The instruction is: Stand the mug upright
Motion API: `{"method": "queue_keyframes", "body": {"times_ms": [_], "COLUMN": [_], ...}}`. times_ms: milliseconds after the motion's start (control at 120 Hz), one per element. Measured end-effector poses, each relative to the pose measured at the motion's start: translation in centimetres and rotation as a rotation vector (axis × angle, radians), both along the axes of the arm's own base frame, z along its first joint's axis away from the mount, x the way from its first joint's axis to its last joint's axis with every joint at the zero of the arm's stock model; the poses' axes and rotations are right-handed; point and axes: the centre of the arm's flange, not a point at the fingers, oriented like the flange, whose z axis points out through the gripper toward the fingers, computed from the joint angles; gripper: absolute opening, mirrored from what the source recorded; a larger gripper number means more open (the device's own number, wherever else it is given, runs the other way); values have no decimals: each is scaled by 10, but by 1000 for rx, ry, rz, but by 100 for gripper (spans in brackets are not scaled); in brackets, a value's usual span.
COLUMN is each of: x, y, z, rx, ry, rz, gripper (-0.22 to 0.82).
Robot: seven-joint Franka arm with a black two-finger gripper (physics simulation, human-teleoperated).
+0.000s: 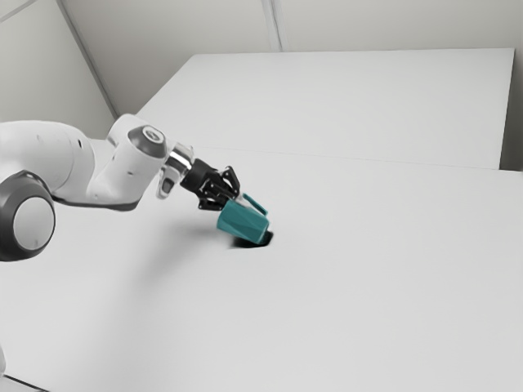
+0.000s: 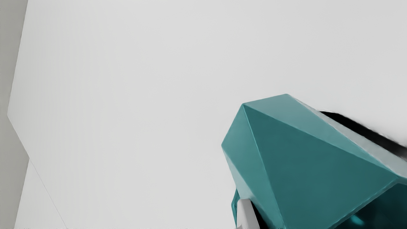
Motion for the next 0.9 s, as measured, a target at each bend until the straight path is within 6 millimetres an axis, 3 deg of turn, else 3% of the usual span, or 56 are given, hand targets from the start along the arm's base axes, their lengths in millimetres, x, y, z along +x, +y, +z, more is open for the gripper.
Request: {"method": "queue_keyframes", "body": {"times_ms": [275,458,567,733,900], "x": [1,-8,-15,-37,-67], "y": [-8,-19,-20,-22,-26], "z": [6,53,69,71,69], "rx": [35,226,392,568,628], "ry": [-11,-75,-92,-84,-73], "rz": [-41,-200,-324,-461,-521], "gripper": [-18,-18,-18,-18,-18]}}
